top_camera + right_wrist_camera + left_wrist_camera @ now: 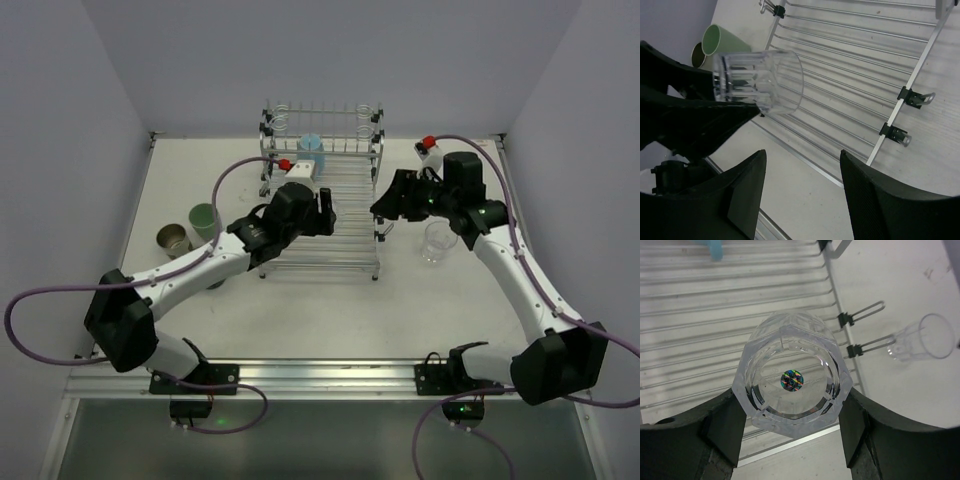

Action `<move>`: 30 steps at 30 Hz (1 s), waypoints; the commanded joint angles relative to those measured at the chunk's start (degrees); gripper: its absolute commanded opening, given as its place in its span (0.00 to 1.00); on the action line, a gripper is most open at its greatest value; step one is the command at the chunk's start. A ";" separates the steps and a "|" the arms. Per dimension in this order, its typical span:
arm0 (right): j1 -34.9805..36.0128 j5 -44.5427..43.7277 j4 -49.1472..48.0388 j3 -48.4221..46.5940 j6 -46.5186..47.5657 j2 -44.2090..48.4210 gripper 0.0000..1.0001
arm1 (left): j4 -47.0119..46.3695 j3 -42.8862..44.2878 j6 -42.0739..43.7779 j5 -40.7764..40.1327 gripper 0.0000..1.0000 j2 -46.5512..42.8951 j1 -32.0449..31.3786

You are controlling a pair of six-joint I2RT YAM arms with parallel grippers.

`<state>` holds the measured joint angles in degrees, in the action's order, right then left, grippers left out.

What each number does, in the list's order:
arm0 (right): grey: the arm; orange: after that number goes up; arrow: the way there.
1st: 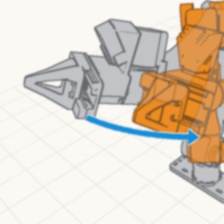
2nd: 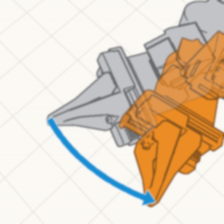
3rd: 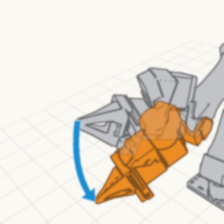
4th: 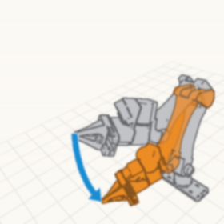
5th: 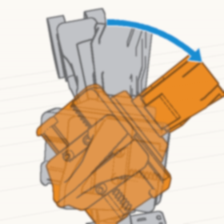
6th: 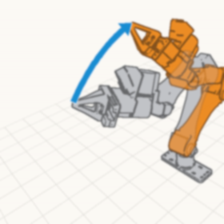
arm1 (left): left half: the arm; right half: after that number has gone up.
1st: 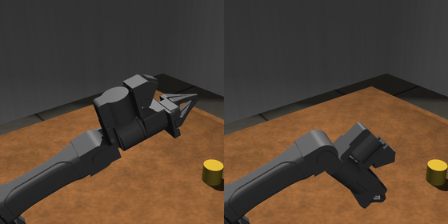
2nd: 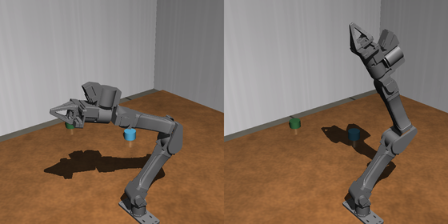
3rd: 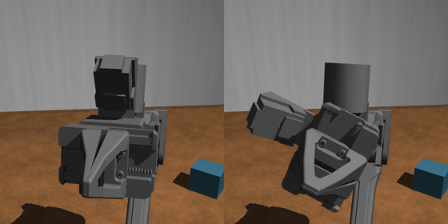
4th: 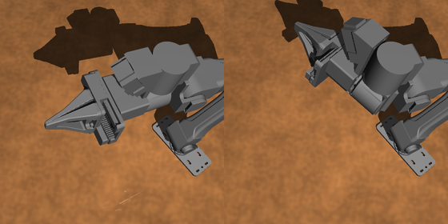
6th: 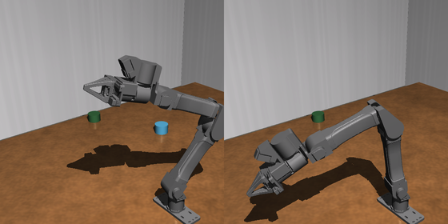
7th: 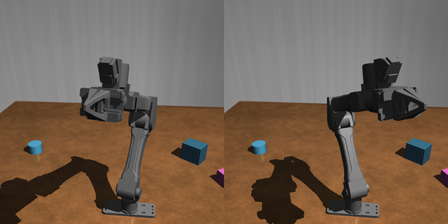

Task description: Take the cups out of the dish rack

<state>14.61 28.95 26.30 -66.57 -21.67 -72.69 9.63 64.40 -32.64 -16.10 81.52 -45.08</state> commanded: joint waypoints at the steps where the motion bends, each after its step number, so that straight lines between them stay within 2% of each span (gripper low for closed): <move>1: 0.07 -2.58 1.29 -3.92 0.31 3.42 0.63 | 6.27 4.32 -1.46 -2.09 0.46 3.03 -0.18; 14: 0.07 -7.15 4.98 -3.13 1.63 8.61 0.63 | 15.15 10.83 -0.05 -5.26 0.47 12.78 -0.18; 26: -0.02 -9.44 5.42 0.38 2.77 13.18 0.63 | 21.83 18.38 2.41 -3.42 0.50 21.31 -0.01; 30: -0.02 -9.70 5.51 1.44 3.48 14.06 0.63 | 23.68 20.50 2.76 -4.20 0.55 22.63 0.08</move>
<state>14.61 20.47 31.57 -65.71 -19.66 -60.12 31.33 81.41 -31.68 -19.75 103.79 -45.08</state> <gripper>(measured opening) 0.633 0.685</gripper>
